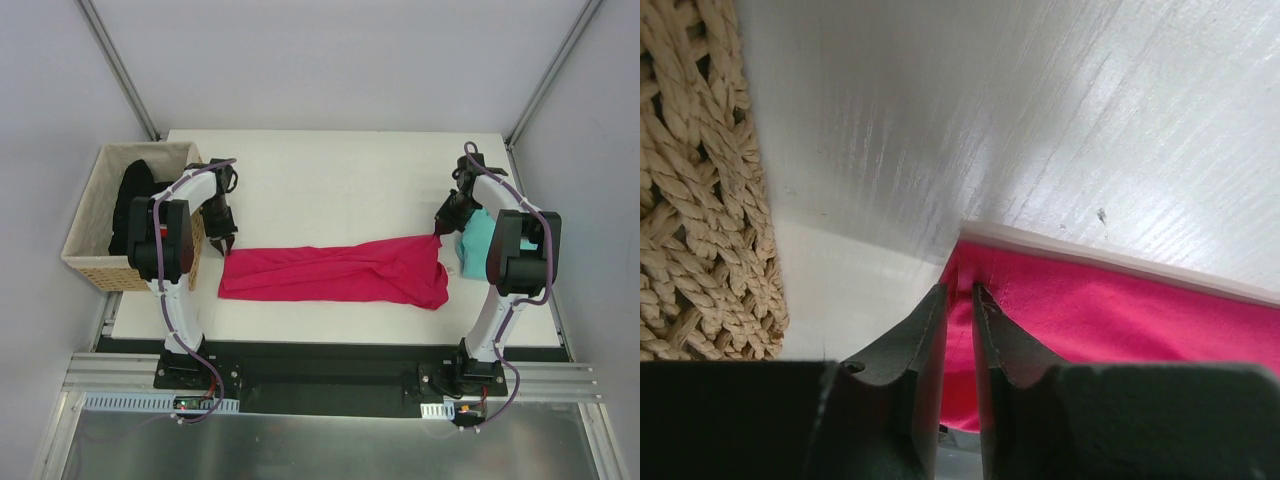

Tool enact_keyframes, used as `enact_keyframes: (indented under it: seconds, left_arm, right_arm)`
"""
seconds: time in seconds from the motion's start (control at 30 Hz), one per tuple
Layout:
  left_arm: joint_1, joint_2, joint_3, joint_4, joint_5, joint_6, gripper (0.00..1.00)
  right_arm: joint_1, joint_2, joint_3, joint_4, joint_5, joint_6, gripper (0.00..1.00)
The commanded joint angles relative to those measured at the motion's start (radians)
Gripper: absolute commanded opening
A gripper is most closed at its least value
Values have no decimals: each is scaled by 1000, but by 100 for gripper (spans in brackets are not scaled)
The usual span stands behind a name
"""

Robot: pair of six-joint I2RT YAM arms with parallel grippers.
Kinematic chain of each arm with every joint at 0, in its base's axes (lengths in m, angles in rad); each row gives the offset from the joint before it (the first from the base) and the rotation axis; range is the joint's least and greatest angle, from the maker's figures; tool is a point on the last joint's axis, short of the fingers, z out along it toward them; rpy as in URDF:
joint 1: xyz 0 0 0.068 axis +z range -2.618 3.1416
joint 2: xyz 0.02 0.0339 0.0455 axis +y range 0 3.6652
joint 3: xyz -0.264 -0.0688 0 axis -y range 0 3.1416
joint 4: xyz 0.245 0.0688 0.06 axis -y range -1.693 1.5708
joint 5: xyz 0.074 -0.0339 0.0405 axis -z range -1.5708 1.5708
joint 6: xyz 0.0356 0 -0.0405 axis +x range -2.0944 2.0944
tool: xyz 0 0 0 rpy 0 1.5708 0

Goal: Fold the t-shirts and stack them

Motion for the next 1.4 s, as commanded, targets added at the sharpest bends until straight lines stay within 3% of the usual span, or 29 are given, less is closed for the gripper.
enact_keyframes:
  seconds: [0.0,0.23,1.37]
  left_arm:
    - [6,12,30,-16,19,7,17]
    - [6,21,40,-13,33,13,27]
    - [9,-33,9,10,42,-7,27]
  right_arm:
    - [-8,-36,35,-16,6,16,1]
    - [-8,-35,40,-18,8,19,1]
    - [-8,-18,58,-25,-10,25,1]
